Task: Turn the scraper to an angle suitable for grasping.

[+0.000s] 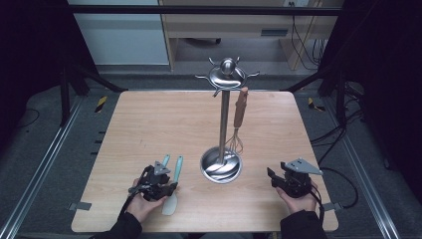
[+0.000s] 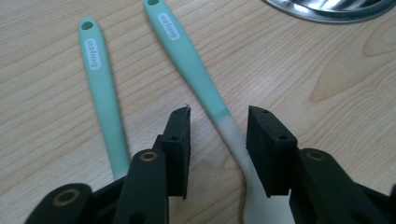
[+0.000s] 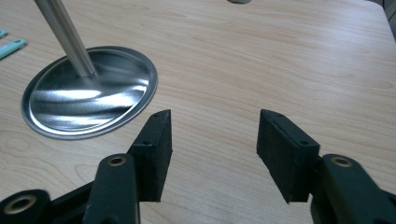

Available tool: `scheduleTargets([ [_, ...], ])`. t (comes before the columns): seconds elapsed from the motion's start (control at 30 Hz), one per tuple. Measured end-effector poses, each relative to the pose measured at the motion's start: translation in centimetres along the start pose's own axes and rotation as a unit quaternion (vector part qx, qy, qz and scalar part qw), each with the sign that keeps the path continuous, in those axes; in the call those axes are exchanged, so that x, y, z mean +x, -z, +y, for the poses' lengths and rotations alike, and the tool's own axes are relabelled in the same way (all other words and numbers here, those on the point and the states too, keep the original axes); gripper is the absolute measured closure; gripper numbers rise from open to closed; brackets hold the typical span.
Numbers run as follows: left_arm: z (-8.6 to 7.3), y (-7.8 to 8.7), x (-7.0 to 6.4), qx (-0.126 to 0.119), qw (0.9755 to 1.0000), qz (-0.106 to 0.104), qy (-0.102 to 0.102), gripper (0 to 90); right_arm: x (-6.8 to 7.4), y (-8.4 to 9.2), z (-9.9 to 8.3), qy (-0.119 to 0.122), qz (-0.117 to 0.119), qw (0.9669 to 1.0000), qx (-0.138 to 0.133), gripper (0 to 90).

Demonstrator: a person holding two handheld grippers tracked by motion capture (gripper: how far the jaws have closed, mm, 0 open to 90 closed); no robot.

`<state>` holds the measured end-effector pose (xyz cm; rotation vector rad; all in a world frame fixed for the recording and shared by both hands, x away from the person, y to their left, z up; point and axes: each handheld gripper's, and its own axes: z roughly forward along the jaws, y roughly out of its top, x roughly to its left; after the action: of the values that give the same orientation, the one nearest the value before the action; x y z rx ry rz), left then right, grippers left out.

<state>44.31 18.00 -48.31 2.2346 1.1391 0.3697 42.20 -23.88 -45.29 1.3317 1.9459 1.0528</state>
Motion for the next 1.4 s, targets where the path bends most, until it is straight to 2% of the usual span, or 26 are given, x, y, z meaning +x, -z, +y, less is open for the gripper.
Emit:
scheduleTargets([
  [0.13, 0.0, -0.2, -0.3, 0.005, 1.0, -0.001, 0.001, 63.6, 0.1, -0.1, 0.0, 0.003, 0.002, 1.0, 0.002, 47.1],
  [0.23, 0.1, -0.4, -0.7, 0.01, 0.9999, 0.009, -0.002, 65.3, 0.1, -0.1, 0.0, 0.004, 0.003, 1.0, 0.003, 47.5],
  [0.33, 0.2, -0.5, -1.0, 0.009, 0.9998, 0.015, 0.005, 67.5, 0.1, -0.1, 0.0, 0.003, 0.004, 1.0, 0.003, 47.8],
  [0.5, 0.4, -0.5, -1.2, 0.018, 0.9997, 0.016, 0.009, 75.2, 0.1, -0.1, 0.0, 0.004, 0.004, 1.0, 0.004, 48.0],
  [0.73, 0.4, -0.2, -0.7, 0.022, 0.9995, 0.012, 0.018, 77.9, 0.0, -0.1, 0.1, 0.001, 0.004, 1.0, 0.004, 48.2],
  [0.87, 0.4, -0.2, -0.4, 0.023, 0.9996, 0.009, 0.01, 78.0, 0.1, 0.0, 0.1, -0.006, 0.009, 0.9999, 0.005, 48.2],
  [0.97, 0.3, -0.4, -0.6, 0.018, 0.9997, 0.016, 0.009, 74.6, 0.1, 0.0, 0.1, 0.0, 0.006, 1.0, 0.004, 48.1],
  [1.0, 0.3, -0.4, -0.7, 0.018, 0.9996, 0.016, 0.012, 74.0, 0.1, 0.1, 0.1, -0.005, 0.009, 0.9999, 0.005, 48.1],
  [1.07, 0.4, -0.4, -0.7, 0.02, 0.9994, 0.023, 0.014, 75.8, 0.1, 0.0, 0.1, -0.006, 0.009, 0.9999, 0.005, 48.1],
  [1.2, 0.5, -0.4, -0.7, 0.024, 0.9992, 0.023, 0.021, 77.4, 0.1, 0.0, 0.1, 0.001, 0.005, 1.0, 0.004, 48.1],
  [1.3, 0.4, -0.4, -0.6, 0.018, 0.9995, 0.02, 0.017, 78.1, 0.1, 0.0, 0.1, 0.002, 0.005, 1.0, 0.004, 48.1],
  [1.4, 0.3, -0.2, -0.4, 0.019, 0.9998, 0.005, 0.0, 79.8, 0.0, 0.0, 0.2, 0.002, 0.005, 1.0, 0.003, 48.1],
])
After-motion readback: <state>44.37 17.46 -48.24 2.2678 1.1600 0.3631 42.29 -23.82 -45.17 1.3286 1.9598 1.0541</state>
